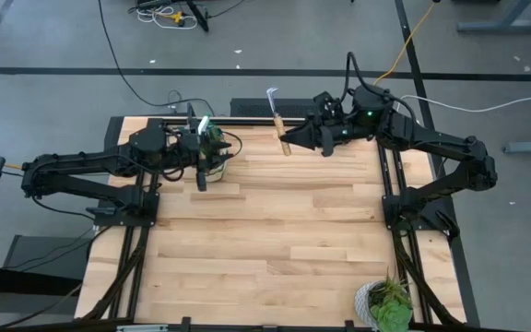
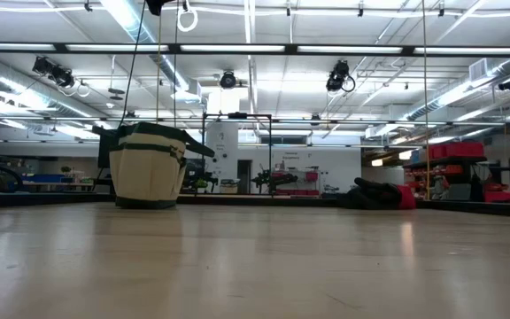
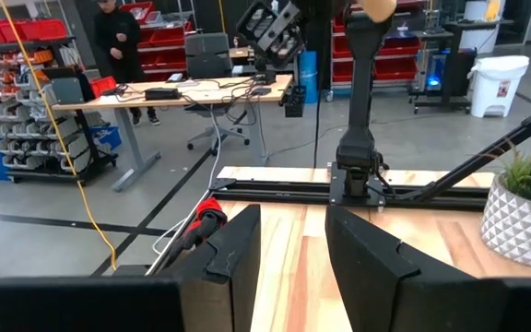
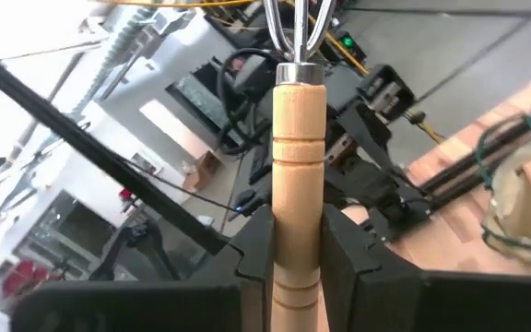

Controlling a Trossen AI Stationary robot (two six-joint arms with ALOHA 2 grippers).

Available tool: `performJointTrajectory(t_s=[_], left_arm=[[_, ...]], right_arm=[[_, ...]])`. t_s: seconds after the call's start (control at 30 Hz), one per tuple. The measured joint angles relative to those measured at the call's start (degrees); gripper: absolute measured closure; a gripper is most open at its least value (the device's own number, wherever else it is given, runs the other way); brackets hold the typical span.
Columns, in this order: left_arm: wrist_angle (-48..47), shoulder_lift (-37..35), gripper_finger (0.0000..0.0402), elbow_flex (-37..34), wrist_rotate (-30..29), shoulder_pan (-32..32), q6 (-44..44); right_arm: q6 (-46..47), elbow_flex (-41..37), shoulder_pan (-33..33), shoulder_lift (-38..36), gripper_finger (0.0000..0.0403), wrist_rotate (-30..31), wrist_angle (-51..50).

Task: Pick & Place Garden tools in Gardening bag
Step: Put the brown hand rake into the gardening bag

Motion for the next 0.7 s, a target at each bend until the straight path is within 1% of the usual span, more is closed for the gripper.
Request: performJointTrajectory(t_s=[0.13, 0.3, 0.57, 0.7], left_arm=[[0.2, 0.0, 0.0271, 0.0, 0.0, 0.0, -0.4], [0.5, 0.0, 0.0271, 0.0, 0.0, 0.0, 0.0], [5.5, 0.6, 0.0271, 0.0, 0.1, 0.0, 1.6], [8.3, 1.4, 0.0271, 0.0, 0.1, -0.1, 5.9]], right_arm=[[4.1, 0.0, 0.0, 0.0, 0.0353, 2.4, -3.3], [5.3, 0.0, 0.0, 0.0, 0.0353, 4.1, -5.9], [5.4, 0.0, 0.0, 0.1, 0.0353, 4.1, -6.0], [7.9, 0.0, 0.0, 0.2, 0.0353, 4.1, -5.9]])
